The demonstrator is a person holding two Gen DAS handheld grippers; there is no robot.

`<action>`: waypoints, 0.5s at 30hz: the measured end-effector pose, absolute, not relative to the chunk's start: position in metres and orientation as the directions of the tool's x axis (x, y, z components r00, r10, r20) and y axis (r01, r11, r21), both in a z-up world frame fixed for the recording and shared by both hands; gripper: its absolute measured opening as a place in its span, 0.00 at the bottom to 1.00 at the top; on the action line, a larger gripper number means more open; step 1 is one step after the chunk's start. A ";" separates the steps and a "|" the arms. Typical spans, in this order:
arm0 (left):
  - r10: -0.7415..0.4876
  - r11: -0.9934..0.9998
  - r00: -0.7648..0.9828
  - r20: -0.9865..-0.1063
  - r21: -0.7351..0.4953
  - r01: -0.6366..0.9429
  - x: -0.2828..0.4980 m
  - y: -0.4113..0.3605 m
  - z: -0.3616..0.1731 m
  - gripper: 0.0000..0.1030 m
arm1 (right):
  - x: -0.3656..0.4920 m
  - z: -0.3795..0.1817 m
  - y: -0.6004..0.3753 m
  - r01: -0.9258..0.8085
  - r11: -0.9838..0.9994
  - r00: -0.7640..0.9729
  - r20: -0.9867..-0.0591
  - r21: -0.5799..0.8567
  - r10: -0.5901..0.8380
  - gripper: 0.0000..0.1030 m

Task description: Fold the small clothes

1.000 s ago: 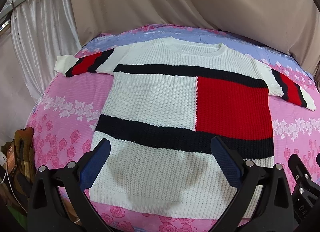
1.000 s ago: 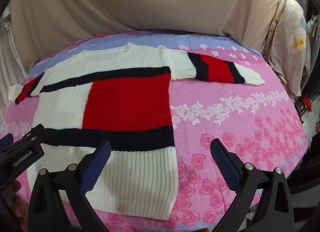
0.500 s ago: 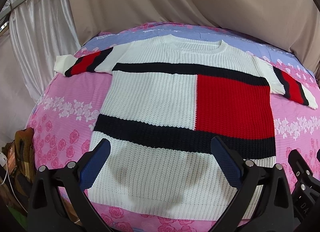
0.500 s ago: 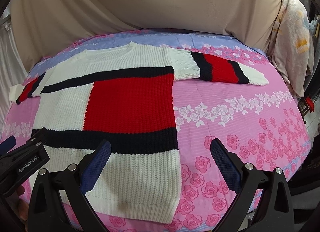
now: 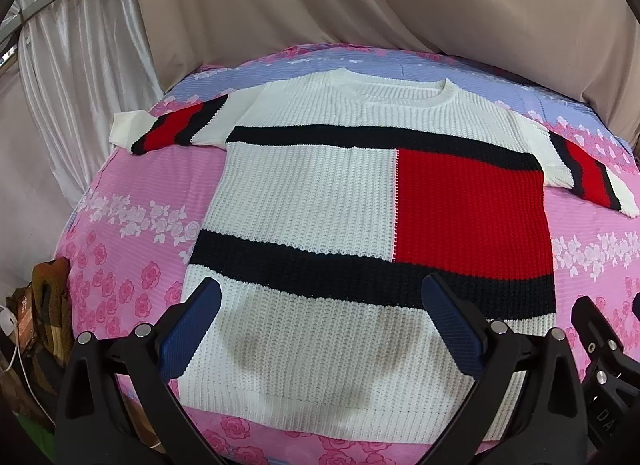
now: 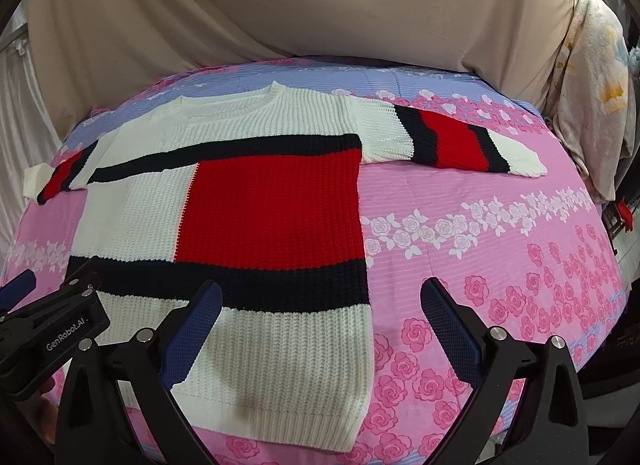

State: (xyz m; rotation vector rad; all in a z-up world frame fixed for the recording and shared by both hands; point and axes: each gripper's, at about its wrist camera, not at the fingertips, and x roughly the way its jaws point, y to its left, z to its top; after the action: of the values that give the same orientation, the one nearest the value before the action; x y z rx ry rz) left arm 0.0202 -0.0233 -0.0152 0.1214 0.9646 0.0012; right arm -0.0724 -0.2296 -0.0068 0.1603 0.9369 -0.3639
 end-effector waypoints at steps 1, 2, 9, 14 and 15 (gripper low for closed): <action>0.056 0.993 0.570 -0.820 0.105 0.054 0.020 -0.023 -0.016 0.95 | -0.072 -0.007 -0.229 0.371 0.928 0.537 -0.810 -0.023 -0.235 0.95; 0.054 0.993 0.569 -0.820 0.105 0.056 0.020 -0.023 -0.016 0.95 | -0.072 -0.007 -0.229 0.369 0.929 0.537 -0.811 -0.022 -0.233 0.95; 0.051 0.992 0.565 -0.823 0.105 0.063 0.021 -0.025 -0.018 0.95 | -0.071 -0.008 -0.229 0.369 0.929 0.537 -0.811 -0.021 -0.232 0.95; 0.051 0.992 0.563 -0.825 0.108 0.068 0.022 -0.030 -0.019 0.95 | -0.071 -0.008 -0.228 0.366 0.930 0.536 -0.812 -0.023 -0.231 0.95; 0.053 0.992 0.562 -0.825 0.109 0.068 0.022 -0.030 -0.019 0.95 | -0.070 -0.008 -0.228 0.365 0.931 0.536 -0.812 -0.024 -0.231 0.95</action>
State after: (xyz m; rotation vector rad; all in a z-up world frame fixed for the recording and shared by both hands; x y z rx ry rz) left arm 0.0223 -0.0303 -0.0190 0.1340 0.9744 -0.0088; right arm -0.0701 -0.2282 -0.0085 0.1558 0.9409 -0.3567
